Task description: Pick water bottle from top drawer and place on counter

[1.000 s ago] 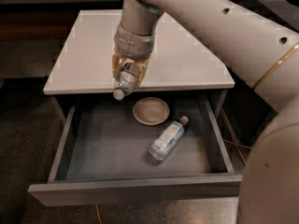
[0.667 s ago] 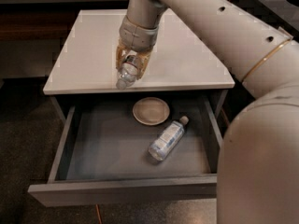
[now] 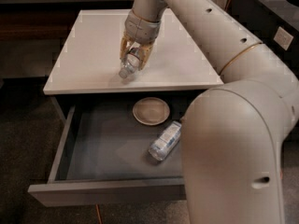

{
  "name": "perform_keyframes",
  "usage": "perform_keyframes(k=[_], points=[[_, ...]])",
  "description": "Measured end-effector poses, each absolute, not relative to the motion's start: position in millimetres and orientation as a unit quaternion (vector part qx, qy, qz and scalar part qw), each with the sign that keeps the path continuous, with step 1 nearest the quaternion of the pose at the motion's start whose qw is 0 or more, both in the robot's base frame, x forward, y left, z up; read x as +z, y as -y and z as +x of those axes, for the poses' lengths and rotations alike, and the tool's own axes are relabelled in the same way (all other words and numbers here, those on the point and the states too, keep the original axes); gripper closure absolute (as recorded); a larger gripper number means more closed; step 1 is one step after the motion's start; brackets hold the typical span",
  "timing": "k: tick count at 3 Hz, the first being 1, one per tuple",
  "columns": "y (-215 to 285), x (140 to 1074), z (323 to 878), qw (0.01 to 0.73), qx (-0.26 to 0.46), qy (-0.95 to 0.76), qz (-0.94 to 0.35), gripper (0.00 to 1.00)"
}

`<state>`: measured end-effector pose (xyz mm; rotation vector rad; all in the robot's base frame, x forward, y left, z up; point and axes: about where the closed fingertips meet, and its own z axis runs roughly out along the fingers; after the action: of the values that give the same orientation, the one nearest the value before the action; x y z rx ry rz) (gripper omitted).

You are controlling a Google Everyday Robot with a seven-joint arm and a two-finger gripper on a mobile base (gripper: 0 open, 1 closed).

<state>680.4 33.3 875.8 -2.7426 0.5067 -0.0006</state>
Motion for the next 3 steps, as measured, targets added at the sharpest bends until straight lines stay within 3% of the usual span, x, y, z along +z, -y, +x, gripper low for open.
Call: perform_keyframes(k=[1,3], points=[[-38,868,695,0.169,0.007,-0.186,-0.968,0.82],[-50,859,711,0.158,0.010,-0.185,-0.970,0.36]])
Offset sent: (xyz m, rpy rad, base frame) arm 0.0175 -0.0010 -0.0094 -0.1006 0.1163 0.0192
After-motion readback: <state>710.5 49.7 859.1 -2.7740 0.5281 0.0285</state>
